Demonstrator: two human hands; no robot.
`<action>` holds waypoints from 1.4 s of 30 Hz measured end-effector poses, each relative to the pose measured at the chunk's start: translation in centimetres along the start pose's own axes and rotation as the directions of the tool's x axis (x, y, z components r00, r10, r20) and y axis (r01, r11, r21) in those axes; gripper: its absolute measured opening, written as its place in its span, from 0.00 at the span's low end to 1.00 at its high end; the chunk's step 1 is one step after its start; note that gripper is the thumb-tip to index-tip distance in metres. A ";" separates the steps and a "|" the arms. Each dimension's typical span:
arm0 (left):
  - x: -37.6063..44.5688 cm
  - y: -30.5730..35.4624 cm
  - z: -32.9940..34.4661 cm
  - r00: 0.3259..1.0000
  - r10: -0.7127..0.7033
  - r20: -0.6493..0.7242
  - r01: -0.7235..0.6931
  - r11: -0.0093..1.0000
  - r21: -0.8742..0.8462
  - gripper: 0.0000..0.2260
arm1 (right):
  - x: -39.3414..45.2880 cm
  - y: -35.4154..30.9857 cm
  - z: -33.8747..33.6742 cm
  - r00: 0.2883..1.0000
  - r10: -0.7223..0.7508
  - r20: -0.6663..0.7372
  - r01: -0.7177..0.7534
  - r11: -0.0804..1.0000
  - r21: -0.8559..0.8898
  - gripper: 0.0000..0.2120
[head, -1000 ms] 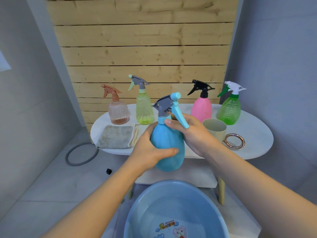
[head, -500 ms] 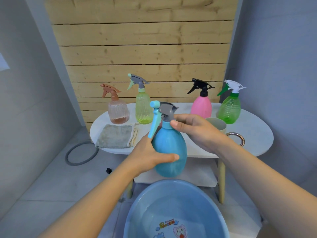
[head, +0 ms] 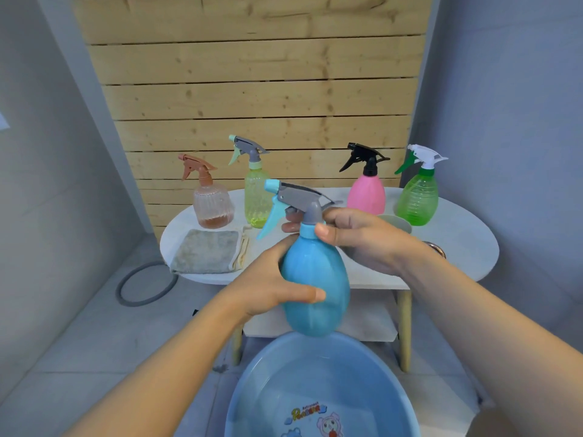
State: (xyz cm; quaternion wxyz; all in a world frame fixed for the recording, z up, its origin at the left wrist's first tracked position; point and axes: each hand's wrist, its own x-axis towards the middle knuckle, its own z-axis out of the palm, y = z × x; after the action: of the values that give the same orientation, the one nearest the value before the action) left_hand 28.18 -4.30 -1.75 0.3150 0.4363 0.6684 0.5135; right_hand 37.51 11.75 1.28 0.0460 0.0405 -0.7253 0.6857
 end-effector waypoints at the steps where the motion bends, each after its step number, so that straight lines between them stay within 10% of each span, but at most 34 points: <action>1: -0.1 0.0 0.0 0.999 -0.011 0.050 0.011 1.000 0.001 0.31 | -0.1 0.1 -0.1 0.998 0.014 0.069 -0.018 0.998 0.066 0.28; 8: 0.2 -0.5 0.4 0.996 -0.043 -0.077 0.045 0.999 0.020 0.31 | 0.3 0.3 1.3 0.992 0.016 -0.128 0.003 0.989 0.145 0.17; 15: 1.5 -0.4 2.1 0.898 -0.054 -0.437 0.119 0.986 0.120 0.33 | 1.9 1.1 3.7 0.799 -0.101 -0.593 0.066 0.995 -0.081 0.09; 21: 1.2 0.4 2.2 0.884 -0.025 -0.466 0.103 0.984 0.144 0.28 | 1.1 0.3 3.0 0.912 -0.072 -0.404 0.081 0.997 0.004 0.07; 27: 1.1 0.5 2.6 0.890 -0.016 -0.457 0.087 0.987 0.135 0.26 | 1.5 0.8 3.7 0.785 -0.149 -0.602 0.031 0.979 -0.201 0.15; 34: 1.3 0.5 2.7 0.873 -0.035 -0.486 0.070 0.996 0.055 0.28 | 0.7 0.4 3.7 0.903 0.007 -0.431 0.080 0.980 0.184 0.09; 42: 1.4 0.5 2.8 0.874 -0.028 -0.485 0.031 1.000 -0.001 0.26 | 1.0 1.2 4.3 0.819 -0.102 -0.565 0.142 0.990 0.026 0.14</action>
State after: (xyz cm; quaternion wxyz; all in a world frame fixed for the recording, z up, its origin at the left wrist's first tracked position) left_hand 30.13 -1.87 -2.03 0.1438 0.2846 0.7344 0.5991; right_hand 36.29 7.49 0.01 0.2997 -0.1153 -0.6521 0.6868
